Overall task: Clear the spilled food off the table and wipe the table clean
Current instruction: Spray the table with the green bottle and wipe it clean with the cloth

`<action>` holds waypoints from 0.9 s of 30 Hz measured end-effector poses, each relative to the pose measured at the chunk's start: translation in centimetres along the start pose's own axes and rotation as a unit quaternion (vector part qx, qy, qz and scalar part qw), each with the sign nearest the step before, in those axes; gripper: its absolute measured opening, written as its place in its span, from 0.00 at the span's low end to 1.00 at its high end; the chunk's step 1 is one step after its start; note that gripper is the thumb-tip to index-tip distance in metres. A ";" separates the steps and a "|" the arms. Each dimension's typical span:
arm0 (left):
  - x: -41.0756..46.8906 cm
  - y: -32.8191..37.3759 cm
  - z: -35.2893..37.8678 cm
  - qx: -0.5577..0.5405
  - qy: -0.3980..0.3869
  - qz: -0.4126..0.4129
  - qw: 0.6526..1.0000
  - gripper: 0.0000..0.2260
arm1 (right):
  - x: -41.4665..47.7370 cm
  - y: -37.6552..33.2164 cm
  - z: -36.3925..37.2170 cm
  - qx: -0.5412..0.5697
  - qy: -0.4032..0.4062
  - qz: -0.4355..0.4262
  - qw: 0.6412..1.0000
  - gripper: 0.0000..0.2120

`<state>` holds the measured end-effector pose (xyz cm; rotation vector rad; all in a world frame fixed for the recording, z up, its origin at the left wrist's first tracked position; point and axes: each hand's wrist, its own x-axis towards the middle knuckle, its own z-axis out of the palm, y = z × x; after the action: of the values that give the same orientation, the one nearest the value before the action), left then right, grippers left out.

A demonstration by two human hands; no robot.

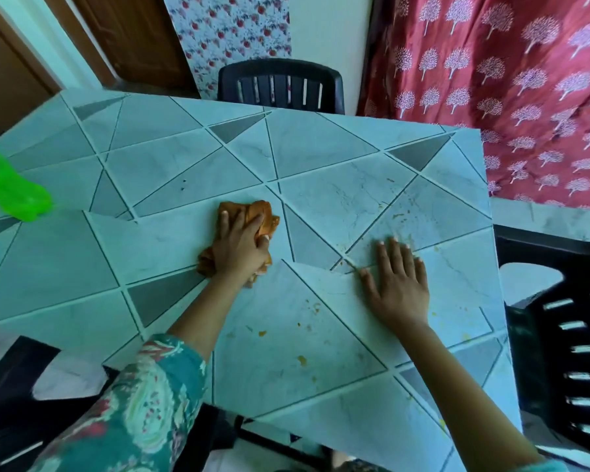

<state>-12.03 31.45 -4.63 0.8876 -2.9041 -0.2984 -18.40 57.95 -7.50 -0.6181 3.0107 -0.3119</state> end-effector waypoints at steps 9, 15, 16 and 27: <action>-8.7 0.1 1.0 0.000 -0.022 0.237 0.971 0.23 | -3.3 -0.5 -0.1 0.016 0.011 0.045 0.999 0.38; -4.7 -4.7 -0.6 0.000 0.007 0.028 1.000 0.26 | -5.3 -1.0 0.2 0.005 -0.001 0.065 0.998 0.39; -4.7 -3.2 -0.4 0.000 0.011 0.022 1.000 0.26 | -5.5 -0.9 0.1 0.004 -0.006 0.066 0.998 0.38; -11.1 -4.7 0.0 -0.030 -0.016 0.170 0.985 0.20 | -7.0 -1.5 0.2 0.003 0.000 0.063 0.998 0.40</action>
<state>-0.33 33.84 -5.99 0.3689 -2.9872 -0.3689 -11.33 59.33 -7.26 -0.4263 3.0297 -0.3155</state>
